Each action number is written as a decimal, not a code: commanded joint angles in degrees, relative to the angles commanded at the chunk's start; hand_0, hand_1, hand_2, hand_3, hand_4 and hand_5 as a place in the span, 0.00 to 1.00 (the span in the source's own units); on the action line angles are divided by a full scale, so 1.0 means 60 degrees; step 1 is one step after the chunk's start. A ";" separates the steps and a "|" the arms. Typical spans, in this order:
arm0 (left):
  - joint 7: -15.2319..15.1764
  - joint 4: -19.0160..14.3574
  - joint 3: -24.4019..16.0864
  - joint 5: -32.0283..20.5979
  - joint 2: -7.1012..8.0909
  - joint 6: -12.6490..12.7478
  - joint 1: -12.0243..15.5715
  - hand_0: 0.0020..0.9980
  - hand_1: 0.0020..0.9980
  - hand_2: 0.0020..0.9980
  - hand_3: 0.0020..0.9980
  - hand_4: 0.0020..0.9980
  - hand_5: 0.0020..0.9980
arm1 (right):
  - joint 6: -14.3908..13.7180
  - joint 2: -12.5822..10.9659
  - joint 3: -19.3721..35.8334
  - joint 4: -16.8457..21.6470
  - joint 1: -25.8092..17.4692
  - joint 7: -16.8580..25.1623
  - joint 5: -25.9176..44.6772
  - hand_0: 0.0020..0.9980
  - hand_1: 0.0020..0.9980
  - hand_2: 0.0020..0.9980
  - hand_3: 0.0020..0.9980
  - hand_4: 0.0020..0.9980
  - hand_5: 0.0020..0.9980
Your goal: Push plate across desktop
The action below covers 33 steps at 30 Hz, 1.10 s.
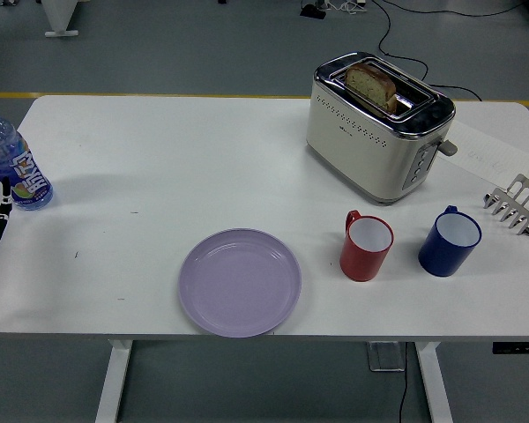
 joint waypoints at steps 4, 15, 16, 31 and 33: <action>-0.0050 -0.0070 -0.0123 0.0693 0.0034 0.0148 0.0044 0.55 0.66 0.65 0.67 0.48 1.00 | 0.0001 0.0000 -0.0001 -0.0001 0.0013 0.0009 -0.0002 0.59 0.50 0.60 0.60 0.35 0.62; 0.0029 -0.0325 -0.0332 0.5100 0.0221 -0.0499 0.0217 0.58 0.67 0.66 0.66 0.49 1.00 | -0.0011 0.0000 0.0039 -0.0004 0.0016 0.0011 -0.0030 0.59 0.50 0.60 0.60 0.35 0.62; 0.0059 -0.0329 -0.0319 0.5535 0.0205 -0.0582 0.0230 0.58 0.67 0.66 0.66 0.49 1.00 | -0.0018 0.0000 0.0052 -0.0002 0.0012 0.0006 -0.0042 0.59 0.50 0.60 0.60 0.35 0.62; 0.0294 -0.0433 -0.0301 1.1490 0.0077 -0.0879 0.0439 0.61 0.67 0.66 0.66 0.49 1.00 | -0.0118 0.0000 0.0232 0.0025 -0.0055 -0.0074 -0.0241 0.58 0.50 0.60 0.60 0.35 0.62; 0.0295 -0.0407 -0.0304 1.1907 0.0051 -0.0867 0.0463 0.62 0.68 0.66 0.66 0.49 1.00 | -0.0126 0.0000 0.0252 0.0027 -0.0070 -0.0081 -0.0267 0.58 0.50 0.60 0.60 0.35 0.62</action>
